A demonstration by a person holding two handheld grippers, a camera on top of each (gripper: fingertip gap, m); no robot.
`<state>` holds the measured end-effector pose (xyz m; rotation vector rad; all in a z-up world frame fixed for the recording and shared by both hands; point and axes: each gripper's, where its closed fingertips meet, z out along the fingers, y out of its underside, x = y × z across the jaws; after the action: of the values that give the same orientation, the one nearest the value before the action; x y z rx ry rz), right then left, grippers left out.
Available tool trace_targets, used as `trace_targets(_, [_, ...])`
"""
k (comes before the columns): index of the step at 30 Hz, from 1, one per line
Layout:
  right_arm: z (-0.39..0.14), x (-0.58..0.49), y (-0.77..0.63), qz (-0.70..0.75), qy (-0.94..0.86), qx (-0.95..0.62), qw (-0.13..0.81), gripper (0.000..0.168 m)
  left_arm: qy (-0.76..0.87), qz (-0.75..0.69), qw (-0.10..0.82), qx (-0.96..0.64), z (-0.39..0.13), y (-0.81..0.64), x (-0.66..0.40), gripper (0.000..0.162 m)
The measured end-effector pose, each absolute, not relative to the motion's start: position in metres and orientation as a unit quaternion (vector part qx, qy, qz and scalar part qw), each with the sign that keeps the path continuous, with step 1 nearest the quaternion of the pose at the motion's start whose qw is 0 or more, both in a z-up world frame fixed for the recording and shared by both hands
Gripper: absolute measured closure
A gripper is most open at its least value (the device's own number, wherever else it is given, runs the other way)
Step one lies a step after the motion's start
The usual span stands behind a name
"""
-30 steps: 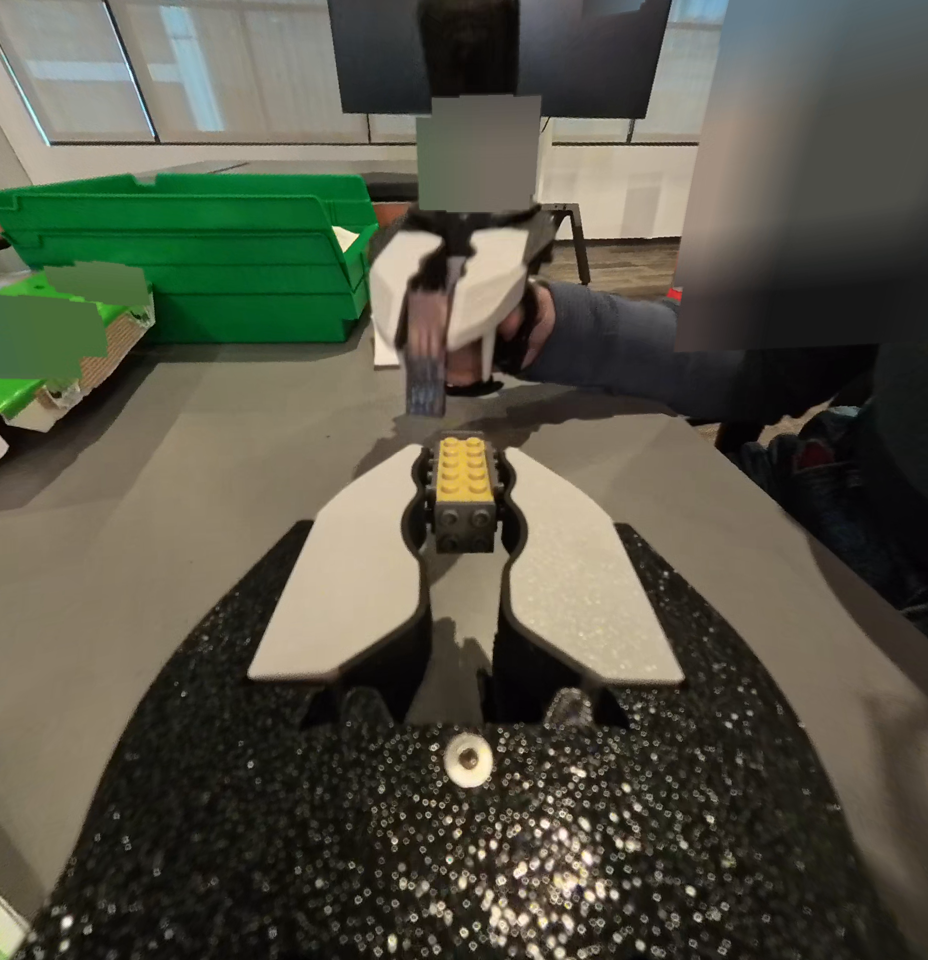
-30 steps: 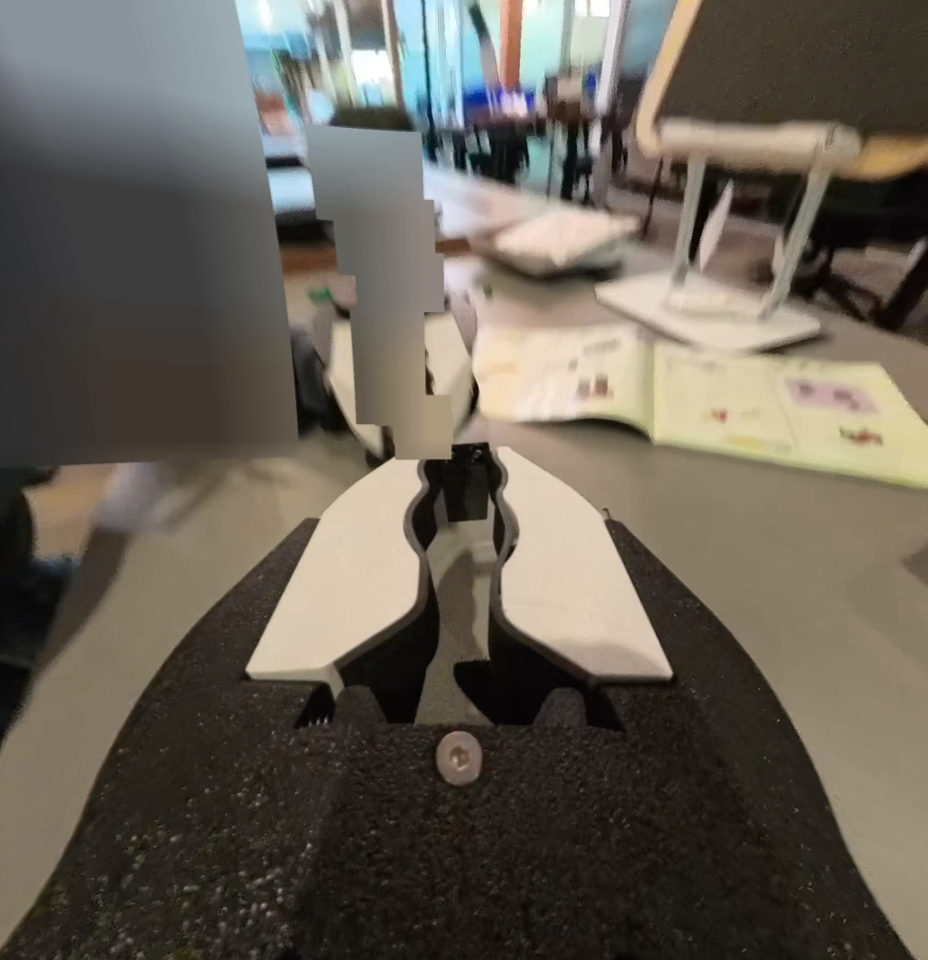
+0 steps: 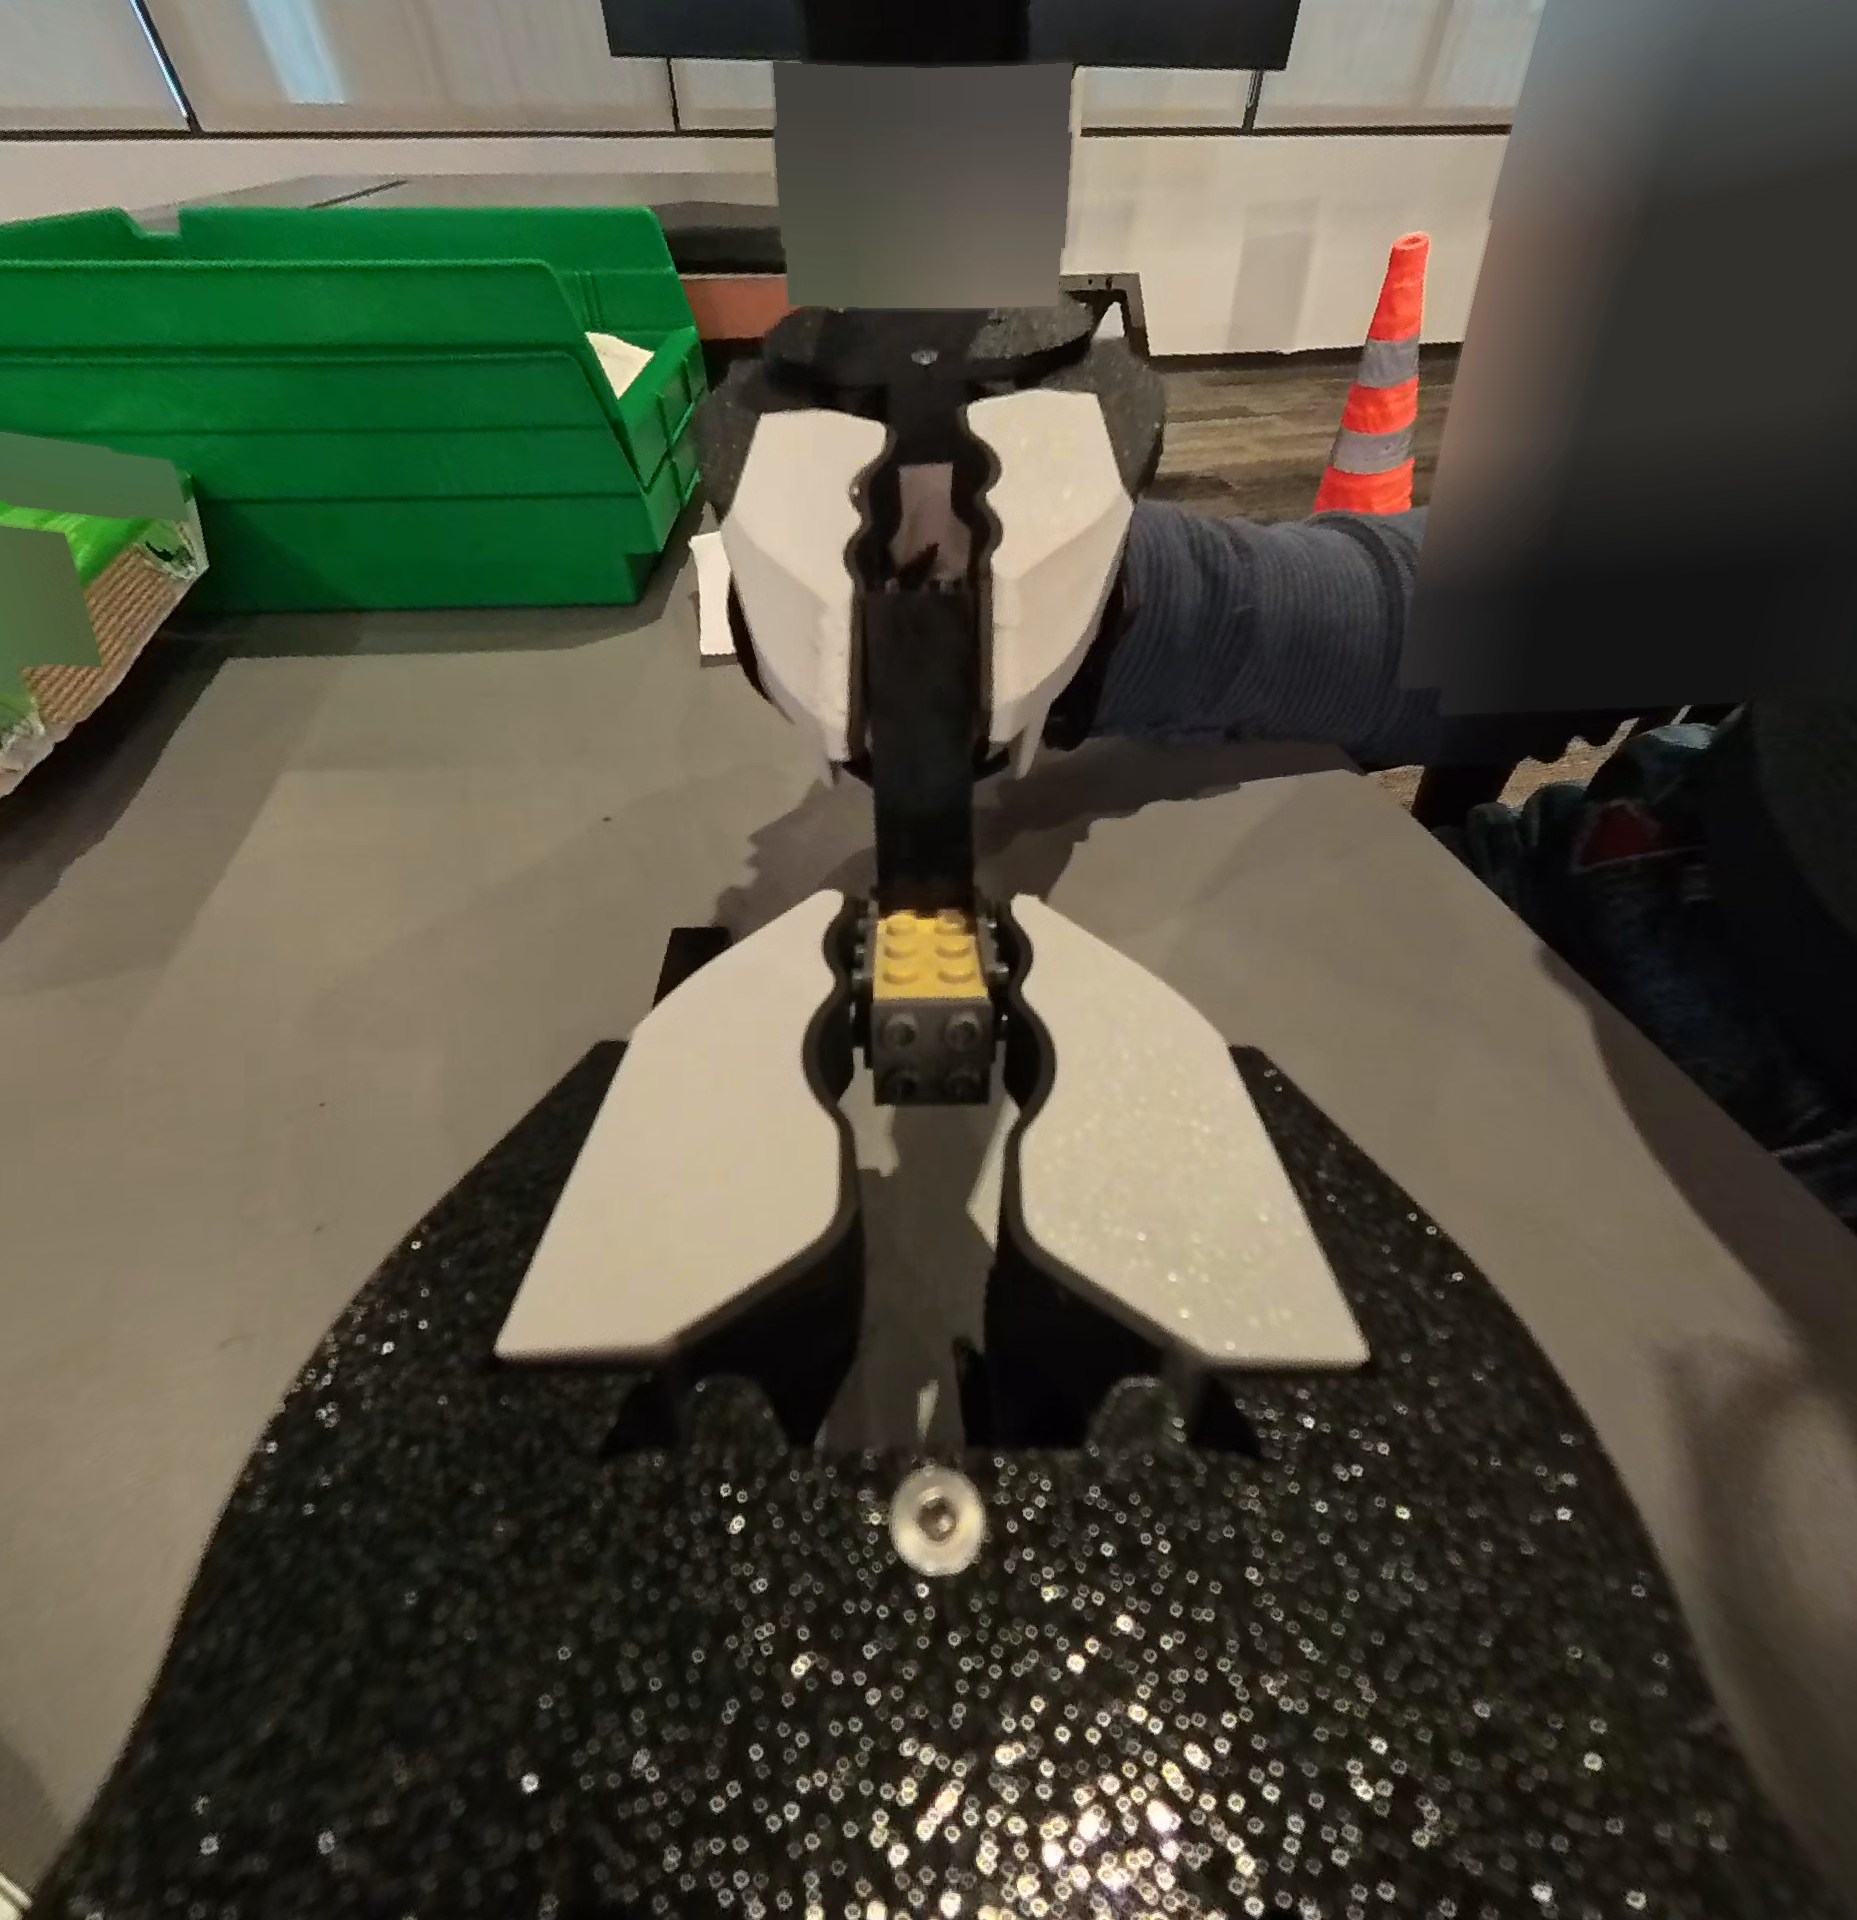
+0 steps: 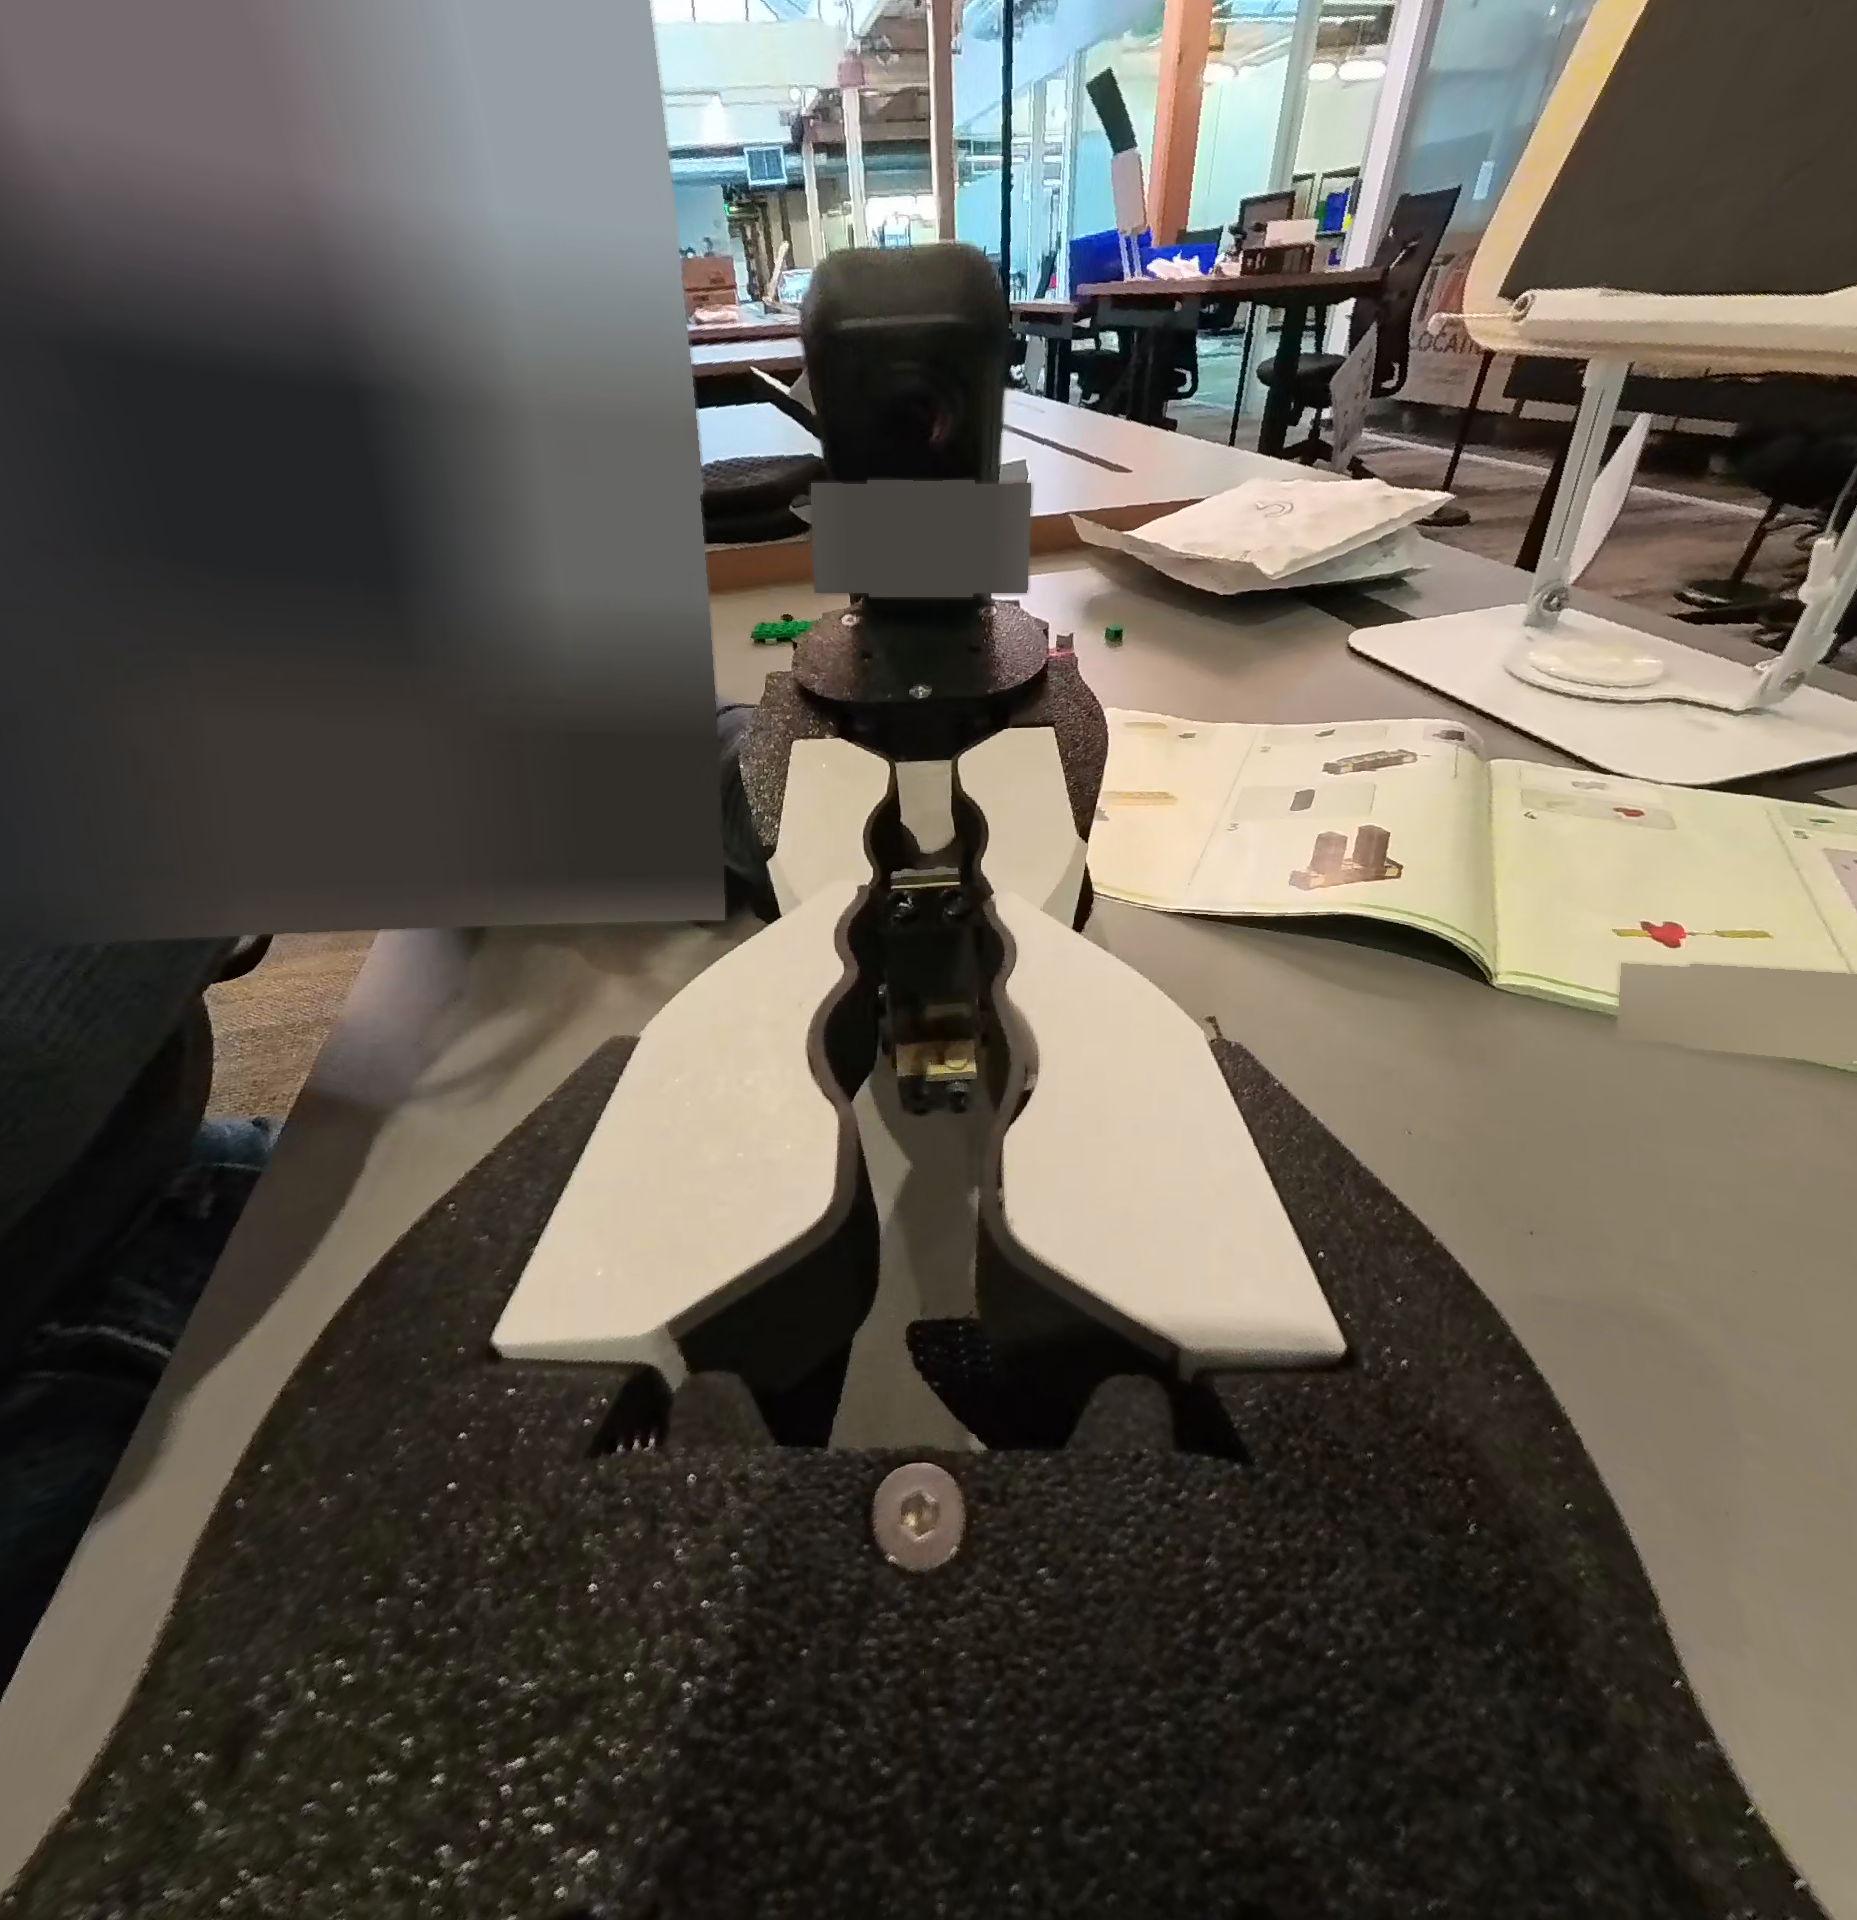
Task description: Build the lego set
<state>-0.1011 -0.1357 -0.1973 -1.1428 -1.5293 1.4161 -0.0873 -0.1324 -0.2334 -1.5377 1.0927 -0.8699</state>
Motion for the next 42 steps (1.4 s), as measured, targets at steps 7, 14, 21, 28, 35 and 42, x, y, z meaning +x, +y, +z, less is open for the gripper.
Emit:
trace_targets(7, [-0.201,-0.101,-0.138,0.534,-0.612,-0.444,0.379,0.151,0.459,-0.348,0.507,-0.641,-0.236,-0.132,-0.087,0.138])
trace_targets(14, [-0.199,-0.101,-0.137,0.563,-0.592,-0.439,0.374,0.151,0.458,-0.344,0.518,-0.635,-0.234,-0.133,-0.088,0.138])
trace_targets(21, [-0.196,-0.102,-0.14,0.566,-0.588,-0.42,0.397,0.151,0.459,-0.343,0.534,-0.622,-0.229,-0.134,-0.089,0.138])
trace_targets(28, [-0.195,-0.103,-0.141,0.563,-0.584,-0.405,0.422,0.151,0.454,-0.347,0.538,-0.619,-0.227,-0.134,-0.091,0.138])
trace_targets(35, [-0.193,-0.104,-0.14,0.588,-0.559,-0.408,0.419,0.151,0.446,-0.353,0.544,-0.617,-0.224,-0.134,-0.092,0.138])
trace_targets(42, [-0.188,-0.105,-0.142,0.576,-0.555,-0.375,0.469,0.151,0.44,-0.359,0.558,-0.605,-0.219,-0.134,-0.094,0.138])
